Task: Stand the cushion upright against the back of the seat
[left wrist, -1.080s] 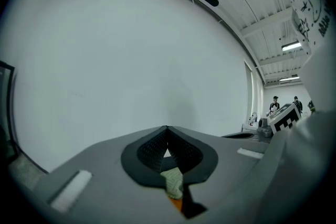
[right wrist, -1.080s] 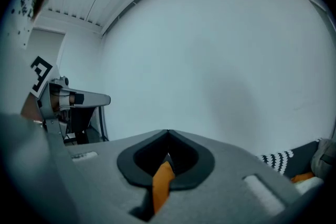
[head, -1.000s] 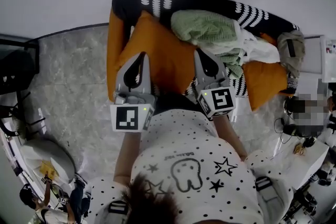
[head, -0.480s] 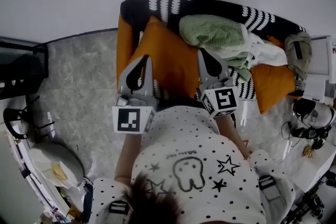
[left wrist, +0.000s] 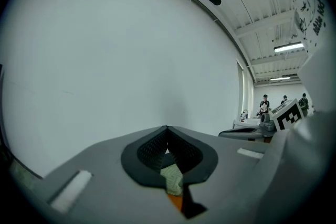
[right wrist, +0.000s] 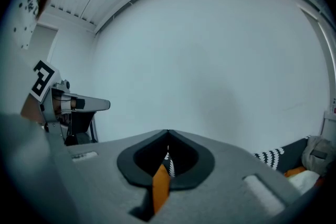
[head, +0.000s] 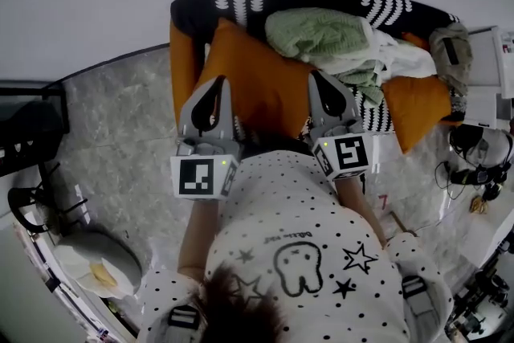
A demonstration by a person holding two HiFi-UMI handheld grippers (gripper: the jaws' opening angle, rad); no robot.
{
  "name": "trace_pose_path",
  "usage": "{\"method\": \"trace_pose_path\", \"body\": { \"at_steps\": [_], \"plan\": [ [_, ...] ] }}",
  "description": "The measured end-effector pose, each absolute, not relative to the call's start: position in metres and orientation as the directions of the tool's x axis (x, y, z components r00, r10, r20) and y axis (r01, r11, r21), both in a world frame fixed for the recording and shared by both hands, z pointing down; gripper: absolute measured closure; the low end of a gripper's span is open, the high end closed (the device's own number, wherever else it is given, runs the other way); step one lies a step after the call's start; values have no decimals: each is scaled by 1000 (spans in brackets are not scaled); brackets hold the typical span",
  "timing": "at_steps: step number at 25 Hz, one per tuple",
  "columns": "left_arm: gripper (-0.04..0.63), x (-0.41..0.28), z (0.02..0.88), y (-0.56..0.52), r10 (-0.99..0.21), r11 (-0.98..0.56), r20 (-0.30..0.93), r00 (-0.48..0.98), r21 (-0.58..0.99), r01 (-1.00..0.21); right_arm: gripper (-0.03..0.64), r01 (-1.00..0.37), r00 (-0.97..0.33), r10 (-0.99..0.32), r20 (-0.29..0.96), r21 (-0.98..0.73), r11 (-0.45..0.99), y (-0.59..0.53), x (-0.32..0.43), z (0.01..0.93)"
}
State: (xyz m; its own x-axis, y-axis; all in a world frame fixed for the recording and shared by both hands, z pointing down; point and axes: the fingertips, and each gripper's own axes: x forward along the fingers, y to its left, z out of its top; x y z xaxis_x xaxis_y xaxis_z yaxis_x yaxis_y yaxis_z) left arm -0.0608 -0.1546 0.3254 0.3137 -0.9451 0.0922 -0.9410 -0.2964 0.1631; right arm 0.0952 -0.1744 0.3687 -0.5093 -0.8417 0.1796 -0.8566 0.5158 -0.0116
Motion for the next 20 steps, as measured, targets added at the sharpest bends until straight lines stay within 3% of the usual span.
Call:
{"method": "trace_pose_path", "body": {
  "at_steps": [20],
  "plan": [
    [598,-52,341,-153,-938,-292,134,321,196,-936,618,-853,-511,-826,236,-24,521,-168,102,383]
  ]
}}
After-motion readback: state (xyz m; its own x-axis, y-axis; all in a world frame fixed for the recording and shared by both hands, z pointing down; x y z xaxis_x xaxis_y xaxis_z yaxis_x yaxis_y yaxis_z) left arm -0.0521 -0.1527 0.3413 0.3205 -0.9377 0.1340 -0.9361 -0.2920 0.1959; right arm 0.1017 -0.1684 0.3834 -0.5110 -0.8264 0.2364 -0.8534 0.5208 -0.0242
